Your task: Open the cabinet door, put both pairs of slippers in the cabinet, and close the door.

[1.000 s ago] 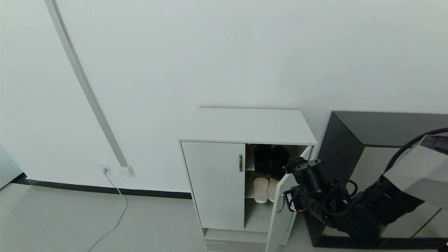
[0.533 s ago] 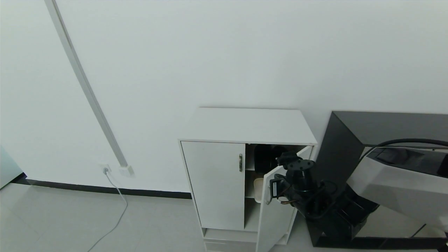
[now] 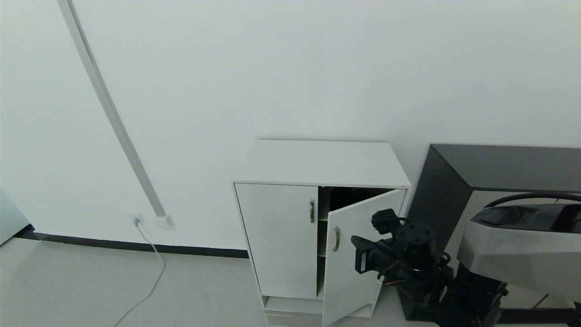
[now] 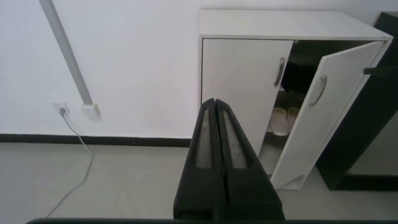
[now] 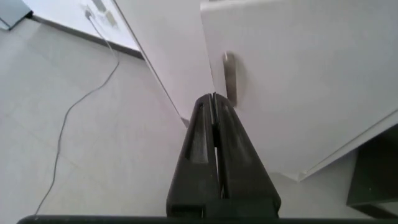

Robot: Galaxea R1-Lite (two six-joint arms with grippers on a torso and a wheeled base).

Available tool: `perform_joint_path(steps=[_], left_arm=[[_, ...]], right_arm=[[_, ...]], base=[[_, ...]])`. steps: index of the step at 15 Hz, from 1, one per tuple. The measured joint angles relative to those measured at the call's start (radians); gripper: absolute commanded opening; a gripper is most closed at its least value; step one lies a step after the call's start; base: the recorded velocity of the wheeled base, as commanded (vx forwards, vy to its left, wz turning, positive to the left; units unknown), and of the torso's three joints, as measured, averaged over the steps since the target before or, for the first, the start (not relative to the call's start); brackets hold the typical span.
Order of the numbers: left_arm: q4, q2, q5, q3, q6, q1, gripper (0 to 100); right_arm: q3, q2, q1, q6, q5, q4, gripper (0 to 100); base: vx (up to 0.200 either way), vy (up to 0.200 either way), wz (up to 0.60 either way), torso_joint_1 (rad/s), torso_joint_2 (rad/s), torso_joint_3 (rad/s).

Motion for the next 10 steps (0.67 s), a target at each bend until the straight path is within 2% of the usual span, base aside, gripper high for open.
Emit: perform_joint_path(steps=[3, 8, 10], left_arm=[[0.001, 0.000, -0.001, -0.001, 0.000, 0.000, 0], [0.001, 0.000, -0.001, -0.002, 0.000, 0.000, 0], [0.000, 0.000, -0.001, -0.002, -0.001, 0.000, 0]], right_arm=[[0.143, 0.000, -0.019, -0.006, 0.025, -0.134, 0], [0.192, 0.023, -0.024, -0.056, 0.023, -0.153, 0], [0.197, 0.035, -0.021, -0.062, 0.023, -0.170, 0]], base=[[0.200, 0.000, 0.00, 0.001, 0.00, 0.002], [0.200, 0.000, 0.00, 0.001, 0.00, 0.003], [0.000, 0.000, 0.00, 0.000, 0.00, 0.000]])
